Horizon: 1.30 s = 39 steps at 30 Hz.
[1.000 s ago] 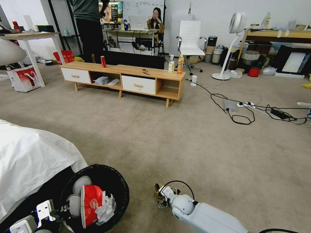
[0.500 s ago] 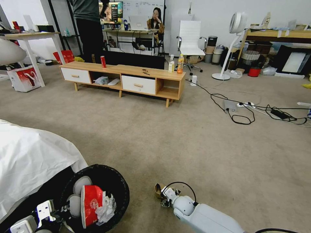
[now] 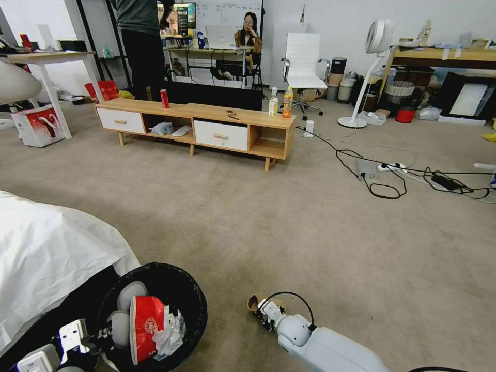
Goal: Pick up the trash bin and place the garbage on the floor into it.
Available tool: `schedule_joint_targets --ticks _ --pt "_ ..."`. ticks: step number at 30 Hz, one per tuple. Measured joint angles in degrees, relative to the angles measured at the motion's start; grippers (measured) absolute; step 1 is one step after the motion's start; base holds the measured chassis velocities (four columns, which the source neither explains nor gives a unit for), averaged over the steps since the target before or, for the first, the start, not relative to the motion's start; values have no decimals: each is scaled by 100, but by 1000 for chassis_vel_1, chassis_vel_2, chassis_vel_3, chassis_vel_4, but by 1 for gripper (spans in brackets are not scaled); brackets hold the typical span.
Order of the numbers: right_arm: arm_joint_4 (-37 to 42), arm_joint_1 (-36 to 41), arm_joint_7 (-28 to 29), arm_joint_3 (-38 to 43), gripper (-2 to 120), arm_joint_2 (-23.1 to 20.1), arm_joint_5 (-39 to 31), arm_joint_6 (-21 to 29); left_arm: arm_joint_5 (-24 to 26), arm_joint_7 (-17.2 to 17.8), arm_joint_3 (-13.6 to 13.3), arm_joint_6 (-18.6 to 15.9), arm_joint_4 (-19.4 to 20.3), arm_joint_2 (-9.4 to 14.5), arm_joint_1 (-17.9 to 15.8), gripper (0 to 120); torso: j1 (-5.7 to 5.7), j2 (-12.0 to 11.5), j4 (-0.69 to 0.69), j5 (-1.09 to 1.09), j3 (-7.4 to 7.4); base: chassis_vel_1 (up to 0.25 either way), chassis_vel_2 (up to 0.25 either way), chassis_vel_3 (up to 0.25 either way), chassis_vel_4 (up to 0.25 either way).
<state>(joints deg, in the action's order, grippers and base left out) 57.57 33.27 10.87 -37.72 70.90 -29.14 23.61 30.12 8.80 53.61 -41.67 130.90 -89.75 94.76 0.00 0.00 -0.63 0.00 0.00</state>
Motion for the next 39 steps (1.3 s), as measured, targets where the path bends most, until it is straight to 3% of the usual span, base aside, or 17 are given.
schedule_joint_targets --ticks 1,6,14,25,33,36,39 --pt "23 1 -2 -3 10 -9 -5 -22 -2 0 -3 0 3 0 1 3 0 0 0 0 0 0 0 0 0" --pt "84 1 -11 -9 0 -41 -43 -56 -4 1 -6 0 11 1 1 3 0 0 0 0 0 0 0 0 0" --pt "619 49 46 51 0 -298 -297 -77 0 12 -35 -16 44 19 -11 3 0 0 1 2 0 0 0 0 0" --pt "2999 -20 337 1243 0 -1455 -344 -279 156 73 -52 -42 105 94 -76 3 0 0 -1 2 0 0 0 0 0" --pt "4317 -146 328 1682 0 -1808 -508 -321 419 227 -32 -44 108 151 -181 3 0 0 1 1 0 0 0 0 0" --pt "5626 -374 273 1950 0 -2017 -1121 -465 647 338 -76 -49 169 182 -260 3 0 0 -1 1 0 0 0 0 0" --pt "6120 -555 241 1968 0 -1989 -1573 -522 669 355 -95 -48 183 193 -279 3 0 0 1 -1 0 0 0 0 0"
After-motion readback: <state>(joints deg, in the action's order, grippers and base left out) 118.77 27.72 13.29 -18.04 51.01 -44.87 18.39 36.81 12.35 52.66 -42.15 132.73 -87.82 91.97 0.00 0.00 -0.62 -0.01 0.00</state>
